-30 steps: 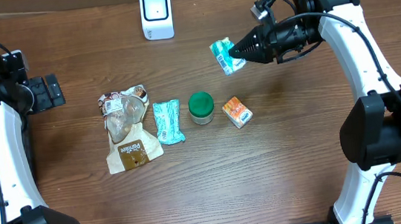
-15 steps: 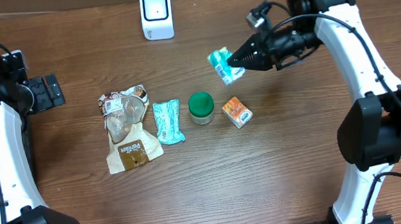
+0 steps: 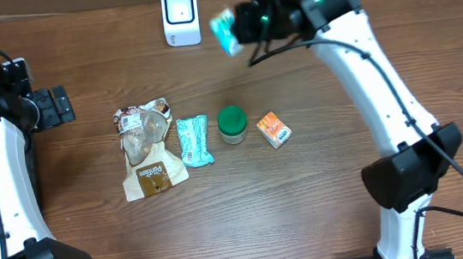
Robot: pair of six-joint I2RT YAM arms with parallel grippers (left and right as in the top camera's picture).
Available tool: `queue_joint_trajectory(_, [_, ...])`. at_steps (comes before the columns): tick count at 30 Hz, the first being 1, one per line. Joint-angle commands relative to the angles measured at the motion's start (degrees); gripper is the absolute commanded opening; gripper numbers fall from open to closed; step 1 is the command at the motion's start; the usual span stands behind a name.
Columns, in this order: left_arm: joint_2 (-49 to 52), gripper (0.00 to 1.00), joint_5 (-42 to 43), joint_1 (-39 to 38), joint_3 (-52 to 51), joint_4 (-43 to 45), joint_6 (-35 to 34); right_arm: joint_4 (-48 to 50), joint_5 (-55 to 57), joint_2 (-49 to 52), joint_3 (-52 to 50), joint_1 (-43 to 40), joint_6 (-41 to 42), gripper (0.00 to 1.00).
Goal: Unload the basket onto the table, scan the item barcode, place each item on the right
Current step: 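Lift the teal pack and hold it in front of the white scanner, then carry the teal pack to the right side and release it on the table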
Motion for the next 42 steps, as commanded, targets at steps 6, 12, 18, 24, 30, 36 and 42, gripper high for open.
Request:
queue_joint_trajectory(6, [-0.31, 1.00, -0.37, 0.63, -0.52, 0.24, -0.79, 31.47, 31.15, 9.77, 1.14, 6.32, -16.57, 0.04])
queue_joint_trajectory(12, [-0.31, 0.99, -0.37, 0.61, -0.52, 0.22, -0.79, 52.87, 30.80, 19.78, 1.14, 6.64, -32.92, 0.04])
queue_joint_trajectory(18, [-0.31, 1.00, -0.39, 0.63, -0.52, 0.22, -0.79, 65.11, 28.87, 27.96, 1.14, 6.67, -41.11, 0.04])
queue_joint_trajectory(24, [-0.31, 0.99, -0.37, 0.63, -0.52, 0.24, -0.79, 67.95, 25.00, 32.61, 1.14, 6.71, -47.23, 0.04])
queue_joint_trajectory(30, [-0.31, 1.00, -0.37, 0.63, -0.52, 0.22, -0.79, 68.46, 23.71, 32.87, 1.14, 7.28, -50.90, 0.04])
queue_joint_trajectory(36, [-0.31, 0.99, -0.37, 0.63, -0.52, 0.22, -0.79, 63.87, 20.68, 32.87, 1.14, 7.41, -58.29, 0.04])
queue_joint_trajectory(42, [-0.31, 0.99, -0.37, 0.63, -0.52, 0.22, -0.79, 67.56, 22.56, 32.76, 1.16, 7.91, -58.66, 0.04])
